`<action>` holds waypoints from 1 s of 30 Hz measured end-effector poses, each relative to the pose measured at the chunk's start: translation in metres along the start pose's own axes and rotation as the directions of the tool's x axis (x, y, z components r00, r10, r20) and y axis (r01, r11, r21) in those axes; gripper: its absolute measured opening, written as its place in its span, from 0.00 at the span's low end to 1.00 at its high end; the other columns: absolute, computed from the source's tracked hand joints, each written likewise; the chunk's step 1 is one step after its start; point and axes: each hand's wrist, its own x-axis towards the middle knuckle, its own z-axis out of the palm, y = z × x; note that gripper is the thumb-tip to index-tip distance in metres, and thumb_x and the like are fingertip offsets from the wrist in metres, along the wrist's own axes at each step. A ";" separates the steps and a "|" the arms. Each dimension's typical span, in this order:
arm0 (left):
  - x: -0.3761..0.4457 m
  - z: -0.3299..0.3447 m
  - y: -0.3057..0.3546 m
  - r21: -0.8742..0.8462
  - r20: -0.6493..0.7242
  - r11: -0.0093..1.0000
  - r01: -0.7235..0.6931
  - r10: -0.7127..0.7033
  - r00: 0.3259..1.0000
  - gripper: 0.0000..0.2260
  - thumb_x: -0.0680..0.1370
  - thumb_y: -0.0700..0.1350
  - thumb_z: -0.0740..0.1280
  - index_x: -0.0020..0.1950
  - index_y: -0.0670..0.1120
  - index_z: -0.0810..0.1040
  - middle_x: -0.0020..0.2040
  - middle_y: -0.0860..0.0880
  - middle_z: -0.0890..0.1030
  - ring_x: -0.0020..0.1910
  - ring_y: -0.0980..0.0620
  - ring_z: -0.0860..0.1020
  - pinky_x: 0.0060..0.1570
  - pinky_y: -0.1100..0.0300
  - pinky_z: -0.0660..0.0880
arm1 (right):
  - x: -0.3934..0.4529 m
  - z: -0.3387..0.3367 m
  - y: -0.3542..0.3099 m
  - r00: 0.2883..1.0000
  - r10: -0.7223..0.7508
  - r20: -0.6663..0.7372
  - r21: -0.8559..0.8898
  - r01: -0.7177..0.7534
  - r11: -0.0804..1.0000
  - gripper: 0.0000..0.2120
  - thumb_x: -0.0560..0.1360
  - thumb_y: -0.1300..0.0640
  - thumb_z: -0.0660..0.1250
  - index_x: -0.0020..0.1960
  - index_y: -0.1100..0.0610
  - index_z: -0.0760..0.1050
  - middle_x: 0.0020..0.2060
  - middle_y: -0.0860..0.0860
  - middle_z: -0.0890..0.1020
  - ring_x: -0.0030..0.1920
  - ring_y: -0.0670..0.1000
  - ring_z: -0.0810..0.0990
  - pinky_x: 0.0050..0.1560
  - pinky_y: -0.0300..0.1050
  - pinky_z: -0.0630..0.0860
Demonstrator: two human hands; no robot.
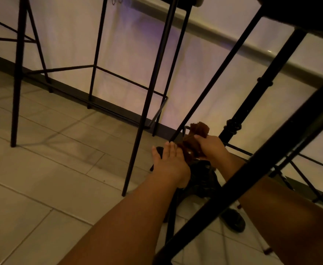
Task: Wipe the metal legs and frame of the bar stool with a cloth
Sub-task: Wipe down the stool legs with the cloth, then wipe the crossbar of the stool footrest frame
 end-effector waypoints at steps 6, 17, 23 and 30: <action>-0.022 -0.012 -0.004 -0.094 0.025 0.995 -0.040 0.042 0.999 0.29 0.82 0.50 0.56 0.78 0.45 0.47 0.79 0.44 0.42 0.76 0.43 0.37 0.71 0.36 0.37 | -0.031 -0.015 0.018 0.999 0.020 -0.025 0.203 -0.015 0.979 0.03 0.75 0.57 0.69 0.44 0.53 0.75 0.45 0.55 0.82 0.43 0.54 0.83 0.47 0.52 0.82; -0.086 -0.068 0.003 -0.727 -0.118 0.686 -0.027 -0.086 0.989 0.08 0.81 0.44 0.61 0.56 0.45 0.77 0.56 0.46 0.79 0.52 0.51 0.76 0.56 0.53 0.74 | -0.132 -0.065 0.009 0.971 -0.195 0.140 0.318 0.142 0.937 0.10 0.76 0.49 0.67 0.56 0.50 0.77 0.49 0.50 0.83 0.51 0.51 0.82 0.54 0.52 0.80; -0.161 -0.113 -0.001 -0.804 -0.344 0.567 -0.180 -0.198 0.918 0.13 0.80 0.50 0.60 0.64 0.56 0.75 0.60 0.55 0.77 0.58 0.56 0.72 0.44 0.64 0.65 | -0.181 -0.099 0.004 0.957 -0.229 0.178 0.365 0.152 0.918 0.09 0.78 0.51 0.65 0.56 0.51 0.78 0.48 0.50 0.85 0.51 0.52 0.83 0.54 0.52 0.79; -0.225 -0.128 0.034 -0.798 -0.507 0.478 -0.368 -0.202 0.838 0.11 0.79 0.54 0.61 0.59 0.60 0.78 0.57 0.58 0.79 0.58 0.59 0.75 0.42 0.67 0.64 | -0.228 -0.144 -0.008 0.955 -0.296 -0.030 0.398 0.283 0.873 0.05 0.75 0.50 0.69 0.46 0.42 0.73 0.35 0.42 0.85 0.37 0.43 0.83 0.36 0.39 0.75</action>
